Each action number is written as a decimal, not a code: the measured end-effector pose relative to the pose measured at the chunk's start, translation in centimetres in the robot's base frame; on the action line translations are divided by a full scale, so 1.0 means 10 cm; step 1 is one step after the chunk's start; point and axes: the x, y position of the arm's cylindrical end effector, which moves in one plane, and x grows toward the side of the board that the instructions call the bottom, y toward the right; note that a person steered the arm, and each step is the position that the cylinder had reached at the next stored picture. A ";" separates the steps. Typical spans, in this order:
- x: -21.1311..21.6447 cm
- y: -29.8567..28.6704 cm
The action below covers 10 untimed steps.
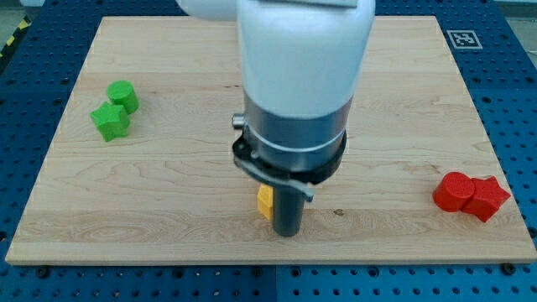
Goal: Push the yellow blocks slightly towards the top of the board
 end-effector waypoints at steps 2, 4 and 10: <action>-0.12 0.04; 0.13 -0.01; -0.14 -0.39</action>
